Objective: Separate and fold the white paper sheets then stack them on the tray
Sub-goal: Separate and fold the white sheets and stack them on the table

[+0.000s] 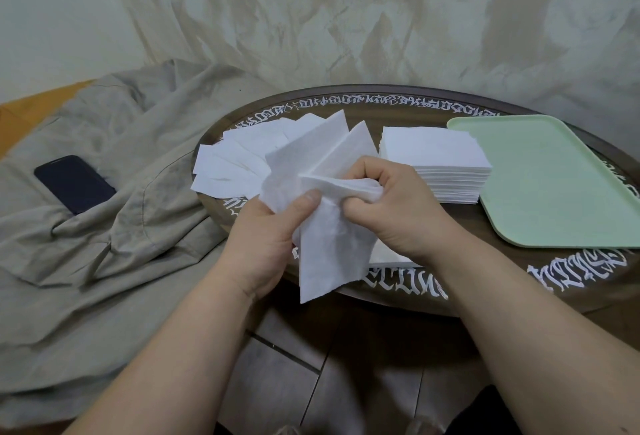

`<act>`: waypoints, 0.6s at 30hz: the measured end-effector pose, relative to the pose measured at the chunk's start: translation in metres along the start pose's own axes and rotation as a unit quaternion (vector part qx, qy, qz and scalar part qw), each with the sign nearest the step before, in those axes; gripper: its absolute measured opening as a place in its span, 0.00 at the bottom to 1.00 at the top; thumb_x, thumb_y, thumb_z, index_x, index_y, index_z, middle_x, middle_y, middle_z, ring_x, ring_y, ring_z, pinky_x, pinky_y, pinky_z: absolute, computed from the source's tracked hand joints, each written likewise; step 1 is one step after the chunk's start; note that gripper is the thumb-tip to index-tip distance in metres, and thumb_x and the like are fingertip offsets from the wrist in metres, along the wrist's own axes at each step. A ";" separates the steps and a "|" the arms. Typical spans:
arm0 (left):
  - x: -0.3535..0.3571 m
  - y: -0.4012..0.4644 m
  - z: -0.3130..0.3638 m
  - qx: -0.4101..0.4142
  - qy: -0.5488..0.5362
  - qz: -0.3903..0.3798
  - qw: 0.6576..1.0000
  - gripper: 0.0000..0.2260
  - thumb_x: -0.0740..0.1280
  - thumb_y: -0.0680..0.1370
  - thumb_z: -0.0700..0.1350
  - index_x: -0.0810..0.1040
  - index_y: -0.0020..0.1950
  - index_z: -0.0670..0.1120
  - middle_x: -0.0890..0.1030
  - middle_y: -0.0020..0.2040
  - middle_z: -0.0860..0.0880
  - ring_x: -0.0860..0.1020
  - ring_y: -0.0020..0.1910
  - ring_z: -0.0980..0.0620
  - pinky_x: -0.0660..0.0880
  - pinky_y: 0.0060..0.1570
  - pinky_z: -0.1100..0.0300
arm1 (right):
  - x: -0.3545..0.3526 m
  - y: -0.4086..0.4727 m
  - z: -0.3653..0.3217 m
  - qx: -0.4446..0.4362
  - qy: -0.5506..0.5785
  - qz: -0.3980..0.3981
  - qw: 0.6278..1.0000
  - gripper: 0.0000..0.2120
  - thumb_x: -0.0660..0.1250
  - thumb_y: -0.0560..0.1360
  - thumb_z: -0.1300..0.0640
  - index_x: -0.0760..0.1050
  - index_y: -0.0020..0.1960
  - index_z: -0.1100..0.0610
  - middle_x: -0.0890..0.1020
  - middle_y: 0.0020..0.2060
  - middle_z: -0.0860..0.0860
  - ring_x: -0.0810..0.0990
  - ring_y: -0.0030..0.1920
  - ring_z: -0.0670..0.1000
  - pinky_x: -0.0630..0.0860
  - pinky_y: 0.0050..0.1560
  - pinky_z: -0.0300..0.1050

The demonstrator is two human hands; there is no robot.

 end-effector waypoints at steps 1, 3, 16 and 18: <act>-0.002 0.000 -0.001 -0.001 0.002 0.008 1.000 0.12 0.70 0.70 0.45 0.82 0.52 0.45 0.86 0.47 0.46 0.84 0.44 0.48 0.78 0.39 0.58 | 0.002 -0.001 0.000 0.002 0.006 -0.009 1.000 0.10 0.66 0.70 0.69 0.77 0.38 0.54 0.76 0.31 0.43 0.71 0.32 0.40 0.66 0.31 0.31; -0.005 0.002 -0.002 -0.002 0.004 0.017 1.000 0.08 0.72 0.71 0.46 0.84 0.49 0.46 0.86 0.50 0.44 0.84 0.50 0.46 0.78 0.49 0.52 | 0.004 -0.001 0.001 0.005 0.011 -0.016 1.000 0.11 0.65 0.71 0.68 0.80 0.39 0.54 0.78 0.33 0.46 0.72 0.34 0.41 0.66 0.32 0.32; -0.012 0.005 0.000 0.002 -0.010 0.060 0.998 0.08 0.68 0.76 0.39 0.80 0.54 0.45 0.85 0.52 0.45 0.83 0.54 0.45 0.77 0.59 0.45 | -0.002 0.003 0.013 0.036 0.047 0.009 0.998 0.05 0.61 0.64 0.57 0.71 0.32 0.58 0.69 0.29 0.47 0.66 0.34 0.45 0.61 0.35 0.42; -0.021 0.004 0.002 0.012 0.007 0.095 0.995 0.06 0.66 0.78 0.38 0.81 0.51 0.46 0.86 0.47 0.49 0.84 0.50 0.48 0.78 0.57 0.47 | -0.011 0.002 0.013 0.025 0.004 0.028 0.999 0.07 0.62 0.65 0.55 0.71 0.31 0.57 0.70 0.29 0.46 0.66 0.33 0.44 0.62 0.33 0.41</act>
Point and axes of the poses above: each hand's wrist, its own y-axis towards the middle knuckle, its own x-axis out of the palm, z = x × y, the point moved 10 cm from there along y, towards the middle knuckle
